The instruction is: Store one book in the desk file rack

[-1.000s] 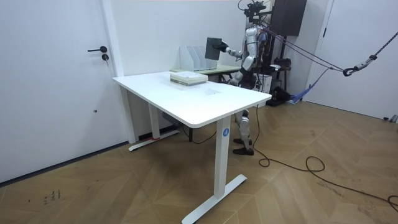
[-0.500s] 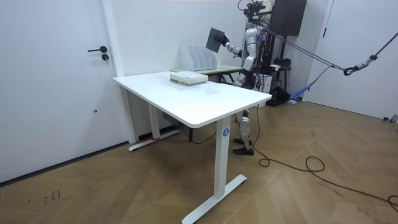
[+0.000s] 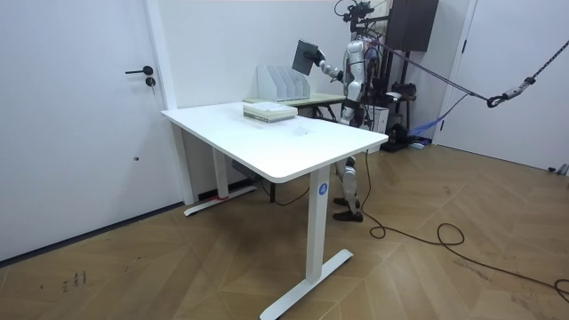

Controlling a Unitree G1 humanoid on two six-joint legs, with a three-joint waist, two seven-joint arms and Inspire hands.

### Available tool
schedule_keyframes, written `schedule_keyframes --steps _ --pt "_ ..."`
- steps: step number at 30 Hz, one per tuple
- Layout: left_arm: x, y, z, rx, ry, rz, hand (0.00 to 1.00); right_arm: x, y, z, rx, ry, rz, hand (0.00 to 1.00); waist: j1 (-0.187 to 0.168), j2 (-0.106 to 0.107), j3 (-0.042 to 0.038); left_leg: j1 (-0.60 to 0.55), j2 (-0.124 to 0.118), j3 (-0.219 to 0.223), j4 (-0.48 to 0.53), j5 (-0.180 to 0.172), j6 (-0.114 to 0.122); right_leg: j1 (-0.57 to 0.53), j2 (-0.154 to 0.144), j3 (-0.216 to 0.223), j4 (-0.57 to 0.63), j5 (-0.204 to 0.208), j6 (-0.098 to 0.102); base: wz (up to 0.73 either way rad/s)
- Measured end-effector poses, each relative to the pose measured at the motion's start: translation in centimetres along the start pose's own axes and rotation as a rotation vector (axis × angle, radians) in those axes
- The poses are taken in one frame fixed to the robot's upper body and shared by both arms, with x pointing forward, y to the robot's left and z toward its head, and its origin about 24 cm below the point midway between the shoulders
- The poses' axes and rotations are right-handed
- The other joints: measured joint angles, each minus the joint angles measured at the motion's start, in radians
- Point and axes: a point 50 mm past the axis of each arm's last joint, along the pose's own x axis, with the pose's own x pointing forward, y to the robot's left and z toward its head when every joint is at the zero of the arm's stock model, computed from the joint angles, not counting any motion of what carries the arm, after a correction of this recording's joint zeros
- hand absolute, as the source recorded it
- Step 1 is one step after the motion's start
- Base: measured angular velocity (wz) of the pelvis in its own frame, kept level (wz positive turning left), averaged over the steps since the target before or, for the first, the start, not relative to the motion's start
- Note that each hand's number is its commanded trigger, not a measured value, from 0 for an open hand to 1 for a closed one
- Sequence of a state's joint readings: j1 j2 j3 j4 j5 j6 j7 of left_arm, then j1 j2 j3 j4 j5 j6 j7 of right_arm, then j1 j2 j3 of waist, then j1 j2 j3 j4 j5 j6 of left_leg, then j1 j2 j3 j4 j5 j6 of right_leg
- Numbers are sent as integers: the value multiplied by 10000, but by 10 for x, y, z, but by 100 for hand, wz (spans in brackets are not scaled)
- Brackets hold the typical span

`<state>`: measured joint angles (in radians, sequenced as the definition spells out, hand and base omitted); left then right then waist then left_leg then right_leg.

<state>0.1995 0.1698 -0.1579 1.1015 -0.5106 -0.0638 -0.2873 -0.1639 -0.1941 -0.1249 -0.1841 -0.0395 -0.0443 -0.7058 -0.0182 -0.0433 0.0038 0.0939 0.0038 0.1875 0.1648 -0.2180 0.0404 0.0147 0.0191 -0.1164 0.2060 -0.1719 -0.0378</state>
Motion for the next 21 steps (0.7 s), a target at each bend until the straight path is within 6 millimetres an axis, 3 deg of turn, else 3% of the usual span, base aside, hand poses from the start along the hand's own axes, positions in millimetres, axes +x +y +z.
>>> schedule_keyframes --steps 10,18,21 --pt "0 -1 -3 -48 163 -8 0 1 -2 -1 86 104 -230 100 54 106 -94 20 -14 -6 15 0 0 28 2 -10 -6 5 0 0" --pt "0 -1 -2 -58 157 34 0 4 -4 -7 -106 296 -343 100 223 74 -77 47 -16 -29 10 1 0 94 -6 -79 -27 5 0 0" --pt "1 -1 -1 43 157 50 0 11 -1 -18 -151 799 -537 100 217 44 -55 64 -20 -51 17 1 0 200 -25 -153 -39 5 1 7"
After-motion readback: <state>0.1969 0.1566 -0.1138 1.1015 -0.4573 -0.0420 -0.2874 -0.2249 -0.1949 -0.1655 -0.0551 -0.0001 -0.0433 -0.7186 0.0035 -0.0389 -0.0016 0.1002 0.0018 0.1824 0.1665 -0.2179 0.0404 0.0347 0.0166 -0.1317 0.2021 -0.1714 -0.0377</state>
